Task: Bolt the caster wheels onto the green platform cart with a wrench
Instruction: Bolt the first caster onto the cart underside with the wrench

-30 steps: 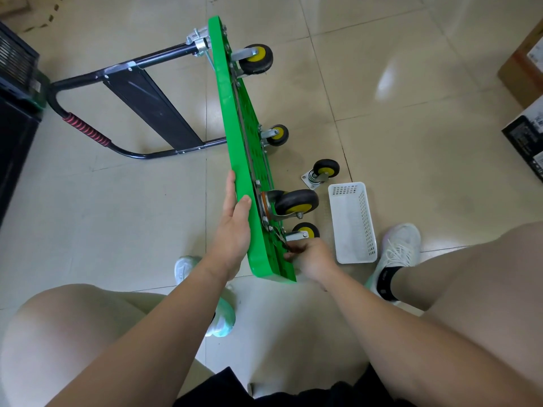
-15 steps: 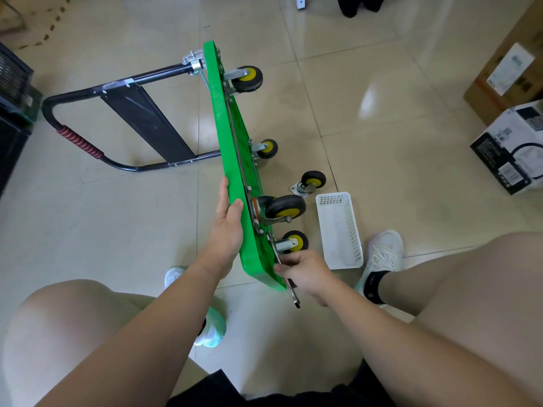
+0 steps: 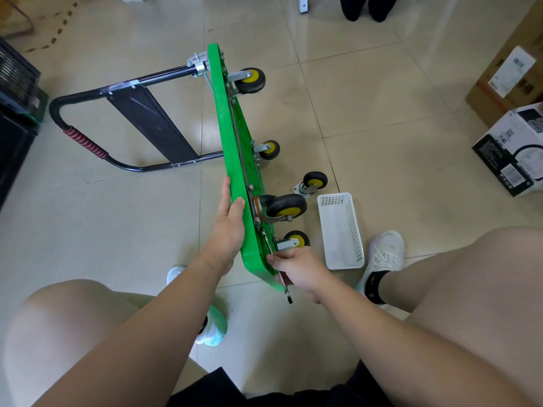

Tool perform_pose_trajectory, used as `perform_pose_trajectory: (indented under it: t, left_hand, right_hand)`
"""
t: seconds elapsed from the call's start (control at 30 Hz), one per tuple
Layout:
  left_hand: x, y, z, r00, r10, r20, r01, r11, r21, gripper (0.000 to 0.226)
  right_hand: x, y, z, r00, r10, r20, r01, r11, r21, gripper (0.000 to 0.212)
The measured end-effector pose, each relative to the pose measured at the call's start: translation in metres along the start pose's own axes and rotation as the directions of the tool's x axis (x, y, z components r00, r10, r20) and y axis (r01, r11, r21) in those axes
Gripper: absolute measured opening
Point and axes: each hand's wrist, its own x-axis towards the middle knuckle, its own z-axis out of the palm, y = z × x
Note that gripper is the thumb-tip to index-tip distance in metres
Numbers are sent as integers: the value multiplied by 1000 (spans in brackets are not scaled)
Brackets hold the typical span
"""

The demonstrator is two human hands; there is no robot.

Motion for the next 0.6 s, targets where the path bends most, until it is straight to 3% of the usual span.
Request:
perform_pose_trajectory:
  t: [0.6]
  left_hand:
    - [5, -6, -3, 1000, -13, 26, 13, 1000, -8, 55]
  right_hand:
    - [47, 25, 14, 995, 48, -89, -43, 997, 63, 37]
